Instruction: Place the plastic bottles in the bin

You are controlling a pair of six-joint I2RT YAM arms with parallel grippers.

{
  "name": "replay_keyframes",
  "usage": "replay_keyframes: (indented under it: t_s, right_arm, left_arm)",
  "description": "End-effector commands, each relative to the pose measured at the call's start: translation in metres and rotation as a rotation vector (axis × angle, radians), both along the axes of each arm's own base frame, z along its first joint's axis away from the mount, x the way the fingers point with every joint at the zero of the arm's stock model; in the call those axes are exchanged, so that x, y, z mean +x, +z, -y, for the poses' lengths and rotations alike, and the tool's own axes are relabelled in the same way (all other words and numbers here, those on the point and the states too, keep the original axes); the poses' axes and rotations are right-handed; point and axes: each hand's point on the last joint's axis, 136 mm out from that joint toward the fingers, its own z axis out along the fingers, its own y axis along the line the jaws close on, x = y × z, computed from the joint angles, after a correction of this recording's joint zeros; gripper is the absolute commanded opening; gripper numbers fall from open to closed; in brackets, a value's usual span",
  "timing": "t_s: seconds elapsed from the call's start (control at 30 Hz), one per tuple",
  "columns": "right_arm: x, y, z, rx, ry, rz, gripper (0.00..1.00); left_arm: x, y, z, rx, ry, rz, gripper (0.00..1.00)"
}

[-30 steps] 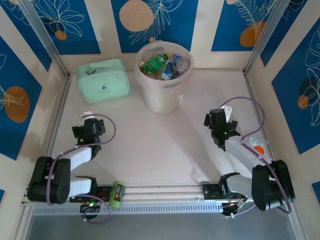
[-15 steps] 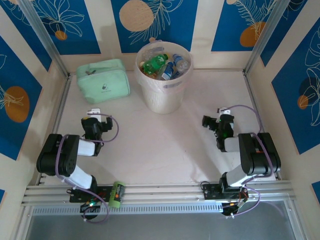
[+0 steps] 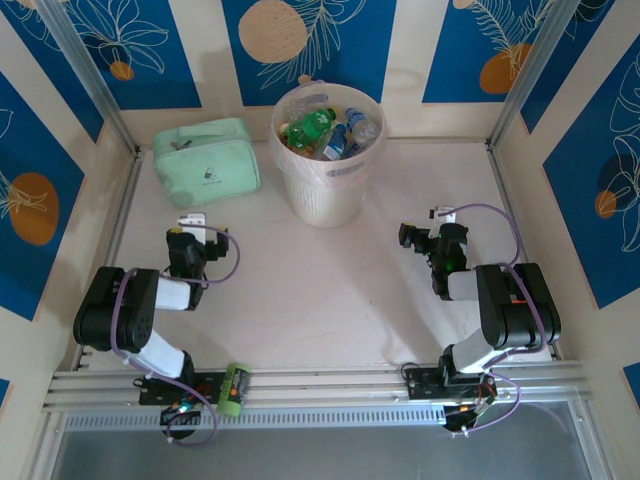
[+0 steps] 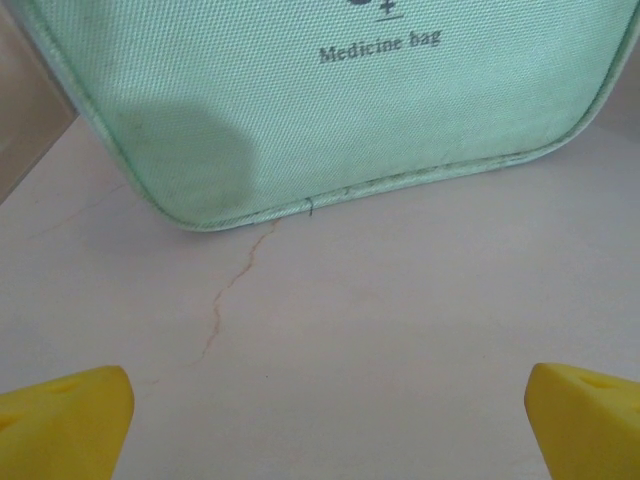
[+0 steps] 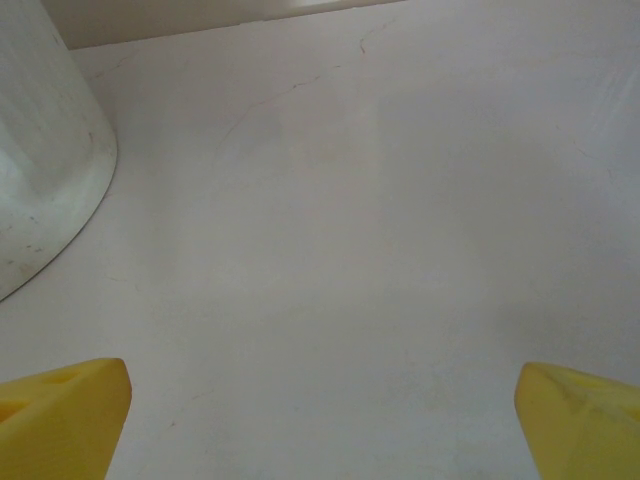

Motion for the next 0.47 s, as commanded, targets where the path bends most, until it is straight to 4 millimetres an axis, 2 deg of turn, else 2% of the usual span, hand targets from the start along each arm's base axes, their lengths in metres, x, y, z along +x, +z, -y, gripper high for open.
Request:
replay_keyframes:
  t_s: [0.0,0.2,0.3,0.43]
  right_arm:
    - [0.0082,0.0179,-0.0003,-0.018,0.007,0.060,0.99]
    - [0.0080,0.0173,-0.0006,-0.016,0.010,0.057,0.99]
    - [0.0101,0.0159,-0.0077,0.015,0.081,0.035,0.99]
    - [0.0078,0.0179,-0.0098,0.000,0.082,0.054,0.99]
  left_arm:
    - [0.0060,0.0055,0.0120,0.005,-0.063,0.012,1.00]
    - [0.0065,0.0047,0.0126,0.004,-0.066,0.006,1.00]
    - [0.0070,0.0050,0.0129,0.003,-0.067,0.007,1.00]
    - [0.0058,0.0042,0.0125,0.003,-0.067,0.005,1.00]
